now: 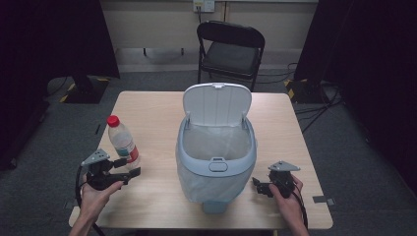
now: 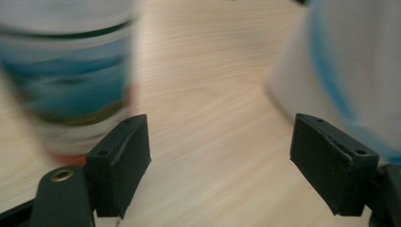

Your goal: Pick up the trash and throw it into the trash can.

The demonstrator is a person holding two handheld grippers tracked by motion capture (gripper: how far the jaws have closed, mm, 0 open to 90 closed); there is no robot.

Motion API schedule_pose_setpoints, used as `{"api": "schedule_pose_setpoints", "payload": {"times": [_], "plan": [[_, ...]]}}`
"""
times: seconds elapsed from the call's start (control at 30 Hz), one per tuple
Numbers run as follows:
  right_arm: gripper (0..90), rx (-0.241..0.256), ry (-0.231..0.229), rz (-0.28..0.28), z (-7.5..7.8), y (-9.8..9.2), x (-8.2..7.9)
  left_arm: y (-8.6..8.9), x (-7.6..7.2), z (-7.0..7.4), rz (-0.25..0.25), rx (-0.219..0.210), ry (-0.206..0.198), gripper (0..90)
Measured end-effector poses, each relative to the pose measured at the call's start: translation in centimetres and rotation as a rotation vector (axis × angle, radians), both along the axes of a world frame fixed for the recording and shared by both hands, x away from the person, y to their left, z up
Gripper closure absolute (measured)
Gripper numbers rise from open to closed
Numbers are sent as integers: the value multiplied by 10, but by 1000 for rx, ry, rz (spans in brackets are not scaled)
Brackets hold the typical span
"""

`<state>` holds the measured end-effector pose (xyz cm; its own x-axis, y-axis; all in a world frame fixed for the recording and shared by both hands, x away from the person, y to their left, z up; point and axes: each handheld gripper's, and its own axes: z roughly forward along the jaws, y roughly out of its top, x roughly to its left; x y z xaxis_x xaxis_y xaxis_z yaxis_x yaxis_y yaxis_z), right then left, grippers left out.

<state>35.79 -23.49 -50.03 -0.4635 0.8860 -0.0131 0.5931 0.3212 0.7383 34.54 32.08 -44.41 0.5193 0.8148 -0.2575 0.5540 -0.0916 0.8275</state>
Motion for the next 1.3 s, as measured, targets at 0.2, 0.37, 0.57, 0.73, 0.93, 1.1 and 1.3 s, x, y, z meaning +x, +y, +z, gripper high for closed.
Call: {"api": "schedule_pose_setpoints", "payload": {"times": [0.2,0.37,0.57,0.73,0.93,1.1,1.3], "plan": [[149,0,0,0,0,0,0,12,12,-6,111,57,29,175],[149,0,0,0,0,0,0,18,24,-11,160,115,35,163],[149,0,0,1,0,0,0,10,45,-15,142,184,33,157],[148,1,1,1,0,0,0,3,56,-18,146,200,12,168],[148,2,1,2,0,0,0,0,61,-18,144,200,-4,207],[147,2,1,2,0,0,0,-5,62,-19,164,217,-9,288],[143,2,3,7,0,0,0,-5,57,-16,159,158,-25,297]]}}
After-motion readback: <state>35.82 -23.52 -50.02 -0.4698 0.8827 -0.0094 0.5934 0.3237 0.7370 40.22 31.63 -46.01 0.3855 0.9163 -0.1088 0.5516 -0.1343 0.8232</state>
